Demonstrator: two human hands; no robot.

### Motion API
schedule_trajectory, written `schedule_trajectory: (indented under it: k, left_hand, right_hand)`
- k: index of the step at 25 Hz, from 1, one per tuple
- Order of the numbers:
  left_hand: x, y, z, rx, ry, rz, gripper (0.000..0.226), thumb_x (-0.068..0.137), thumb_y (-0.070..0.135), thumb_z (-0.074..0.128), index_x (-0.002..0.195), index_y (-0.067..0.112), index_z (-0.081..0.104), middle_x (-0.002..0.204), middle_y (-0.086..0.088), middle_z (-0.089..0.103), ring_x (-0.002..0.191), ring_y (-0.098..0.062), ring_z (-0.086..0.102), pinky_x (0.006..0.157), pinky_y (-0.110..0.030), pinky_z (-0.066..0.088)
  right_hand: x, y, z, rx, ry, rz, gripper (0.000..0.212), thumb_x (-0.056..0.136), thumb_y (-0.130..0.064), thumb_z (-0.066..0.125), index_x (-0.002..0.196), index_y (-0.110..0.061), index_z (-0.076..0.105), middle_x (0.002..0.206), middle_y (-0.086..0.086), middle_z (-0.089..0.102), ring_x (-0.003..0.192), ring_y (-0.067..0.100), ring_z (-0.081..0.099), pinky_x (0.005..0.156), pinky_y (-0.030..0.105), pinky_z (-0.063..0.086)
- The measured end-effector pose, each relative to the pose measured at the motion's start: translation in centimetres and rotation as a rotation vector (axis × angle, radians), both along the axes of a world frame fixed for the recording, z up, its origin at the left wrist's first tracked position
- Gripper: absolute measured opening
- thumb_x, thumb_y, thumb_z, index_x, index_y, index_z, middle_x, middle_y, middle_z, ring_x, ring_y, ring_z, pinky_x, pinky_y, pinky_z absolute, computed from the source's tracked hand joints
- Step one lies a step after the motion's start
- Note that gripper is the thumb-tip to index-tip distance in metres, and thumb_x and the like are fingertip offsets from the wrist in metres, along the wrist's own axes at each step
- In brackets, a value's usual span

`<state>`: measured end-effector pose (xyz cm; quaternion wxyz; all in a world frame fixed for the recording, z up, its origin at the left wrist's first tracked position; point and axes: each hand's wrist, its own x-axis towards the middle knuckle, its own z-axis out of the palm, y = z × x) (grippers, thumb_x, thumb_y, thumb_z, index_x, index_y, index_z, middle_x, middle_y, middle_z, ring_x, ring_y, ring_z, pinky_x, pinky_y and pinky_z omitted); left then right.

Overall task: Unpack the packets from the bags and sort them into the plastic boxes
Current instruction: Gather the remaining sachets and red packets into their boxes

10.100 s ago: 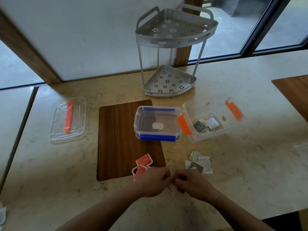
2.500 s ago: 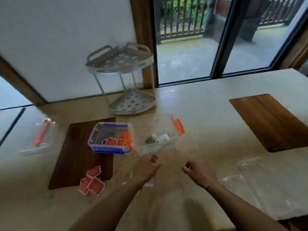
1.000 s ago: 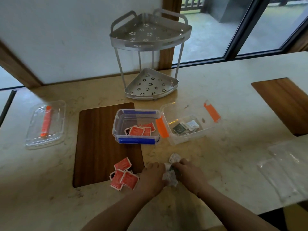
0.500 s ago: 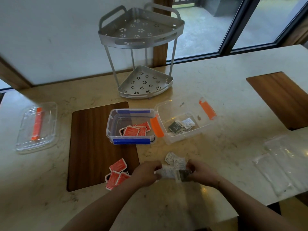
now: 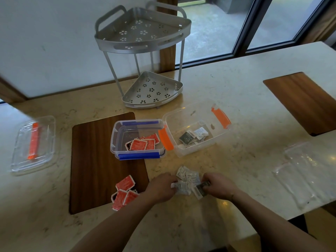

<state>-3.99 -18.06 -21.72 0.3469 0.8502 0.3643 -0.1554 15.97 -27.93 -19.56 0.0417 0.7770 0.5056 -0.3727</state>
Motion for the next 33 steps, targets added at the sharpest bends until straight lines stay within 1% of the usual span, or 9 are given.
schedule_trajectory:
  k: [3,6,10,14,17,23,28,31,33]
  left_hand:
    - [0.5,-0.8,-0.4,0.078,0.001,0.01,0.032,0.093,0.038,0.051,0.122,0.027,0.059,0.122,0.001,0.05,0.106,-0.019,0.05,0.088,-0.041,0.05]
    - [0.9,-1.6,-0.5,0.145,-0.043,0.019,0.032,0.095,0.038,0.048,0.124,0.028,0.054,0.128,0.003,0.047,0.11,-0.017,0.048,0.087,-0.037,0.049]
    - [0.9,-1.9,-0.3,0.138,-0.058,0.034,0.031,0.093,0.031,0.054,0.124,0.028,0.052,0.124,0.003,0.052,0.11,-0.016,0.048,0.087,-0.031,0.047]
    - [0.8,-1.9,-0.3,0.094,-0.068,0.073,0.028,0.091,0.026,0.058,0.118,0.028,0.052,0.123,0.003,0.052,0.108,-0.016,0.047,0.089,-0.032,0.047]
    - [1.0,-2.2,-0.3,0.074,-0.089,0.097,0.026,0.091,0.026,0.059,0.116,0.029,0.051,0.12,0.006,0.049,0.1,-0.012,0.05,0.084,-0.03,0.049]
    - [1.1,-2.4,0.0,0.045,-0.057,0.109,0.015,0.09,0.028,0.056,0.103,0.03,0.049,0.11,0.004,0.055,0.095,-0.016,0.049,0.083,-0.036,0.048]
    - [0.9,-1.8,0.7,-0.002,-0.112,0.128,0.013,0.088,0.019,0.057,0.088,0.028,0.048,0.096,0.005,0.051,0.084,-0.014,0.05,0.076,-0.032,0.048]
    - [0.3,-0.9,1.3,0.105,-0.216,0.124,0.014,0.089,0.015,0.057,0.093,0.027,0.051,0.1,0.007,0.05,0.086,-0.012,0.05,0.075,-0.026,0.047]
    - [-0.6,-0.9,1.1,0.284,-0.234,-0.009,0.013,0.094,0.018,0.051,0.104,0.024,0.054,0.107,0.005,0.053,0.093,-0.012,0.049,0.081,-0.024,0.043]
  right_hand:
    - [-0.1,0.2,-0.3,0.08,-0.053,0.006,0.02,0.084,-0.038,0.062,0.1,-0.026,0.061,0.102,-0.003,0.06,0.089,0.014,0.056,0.076,0.031,0.054]
    - [-0.6,0.4,-0.7,0.177,-0.071,0.054,0.029,0.086,-0.04,0.062,0.109,-0.024,0.059,0.112,-0.001,0.057,0.095,0.016,0.054,0.08,0.032,0.052]
    - [-1.4,0.8,-1.2,0.244,-0.093,0.093,0.031,0.085,-0.037,0.063,0.113,-0.025,0.057,0.123,0.0,0.053,0.101,0.017,0.054,0.078,0.029,0.052]
    - [-1.7,0.6,-1.6,0.28,-0.093,0.092,0.027,0.085,-0.036,0.064,0.109,-0.025,0.056,0.14,-0.004,0.042,0.109,0.018,0.055,0.074,0.026,0.049]
    - [-1.6,0.7,-1.9,0.296,-0.105,0.108,0.024,0.085,-0.034,0.063,0.106,-0.027,0.056,0.132,-0.005,0.048,0.106,0.017,0.054,0.071,0.024,0.046]
    - [-1.4,0.8,-1.7,0.236,-0.089,0.052,0.022,0.084,-0.035,0.065,0.103,-0.029,0.056,0.115,-0.005,0.048,0.087,0.015,0.054,0.069,0.031,0.053]
    - [-0.5,0.6,-1.4,0.177,-0.032,0.03,0.023,0.084,-0.029,0.064,0.105,-0.026,0.057,0.114,-0.003,0.05,0.093,0.017,0.055,0.077,0.037,0.054]
    - [-0.3,0.4,-1.2,0.174,-0.045,0.023,0.022,0.085,-0.029,0.064,0.105,-0.025,0.057,0.113,-0.002,0.052,0.094,0.019,0.056,0.075,0.036,0.053]
    - [-0.3,0.2,-1.1,0.178,-0.05,0.019,0.021,0.085,-0.029,0.063,0.105,-0.024,0.057,0.113,-0.002,0.053,0.095,0.019,0.055,0.072,0.034,0.05]
